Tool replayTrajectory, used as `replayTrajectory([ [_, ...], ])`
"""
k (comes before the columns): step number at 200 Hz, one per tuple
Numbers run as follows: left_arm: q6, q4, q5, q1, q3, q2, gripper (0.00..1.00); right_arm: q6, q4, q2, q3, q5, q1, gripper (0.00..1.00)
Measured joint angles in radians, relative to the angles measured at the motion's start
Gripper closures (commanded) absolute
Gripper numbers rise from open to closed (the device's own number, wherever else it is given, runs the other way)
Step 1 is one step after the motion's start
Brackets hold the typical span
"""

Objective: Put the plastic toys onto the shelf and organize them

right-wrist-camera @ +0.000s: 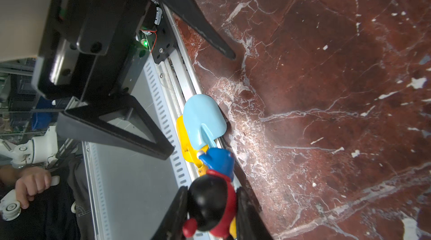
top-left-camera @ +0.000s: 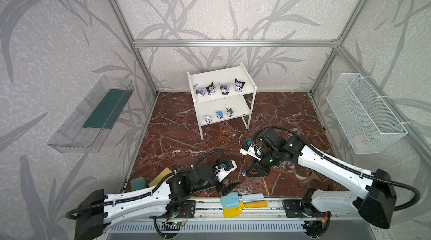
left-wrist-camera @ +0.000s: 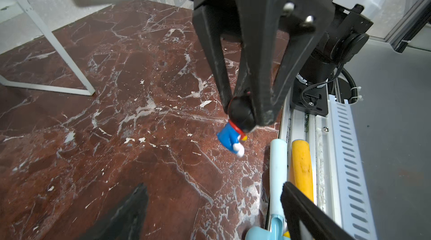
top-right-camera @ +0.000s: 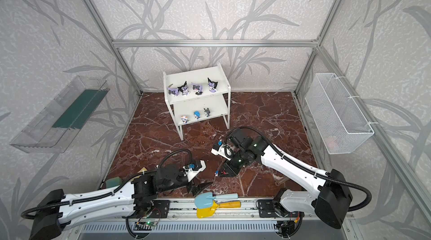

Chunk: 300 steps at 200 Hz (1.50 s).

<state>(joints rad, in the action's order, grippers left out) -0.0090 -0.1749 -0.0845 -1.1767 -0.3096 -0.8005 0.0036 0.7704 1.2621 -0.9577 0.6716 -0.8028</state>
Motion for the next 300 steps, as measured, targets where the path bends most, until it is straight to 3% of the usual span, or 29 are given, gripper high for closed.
replayTrajectory([
  [120,0.069,-0.079,-0.021,-0.035,-0.014,-0.077,0.36,0.027,-0.017,0.075,-0.062,0.108,-0.019,0.78],
  [186,0.080,-0.082,-0.026,-0.036,-0.017,-0.089,0.78,0.010,0.007,0.093,-0.078,0.109,-0.036,0.78],
  [213,0.086,-0.082,-0.031,-0.036,-0.018,-0.090,0.87,0.012,0.008,0.093,-0.078,0.115,-0.036,0.76],
  [233,0.086,-0.080,-0.033,-0.036,-0.019,-0.090,0.91,0.017,0.000,0.093,-0.078,0.115,-0.036,0.68],
  [271,0.058,-0.080,-0.049,-0.037,-0.023,-0.082,0.92,0.025,-0.093,0.061,-0.044,0.095,-0.028,0.32],
  [291,0.025,-0.080,-0.051,-0.037,-0.023,-0.054,0.92,0.019,-0.206,-0.026,0.042,0.062,-0.012,0.15],
  [300,0.010,-0.080,-0.047,-0.037,-0.023,-0.035,0.92,0.012,-0.266,-0.084,0.097,0.041,-0.007,0.12],
])
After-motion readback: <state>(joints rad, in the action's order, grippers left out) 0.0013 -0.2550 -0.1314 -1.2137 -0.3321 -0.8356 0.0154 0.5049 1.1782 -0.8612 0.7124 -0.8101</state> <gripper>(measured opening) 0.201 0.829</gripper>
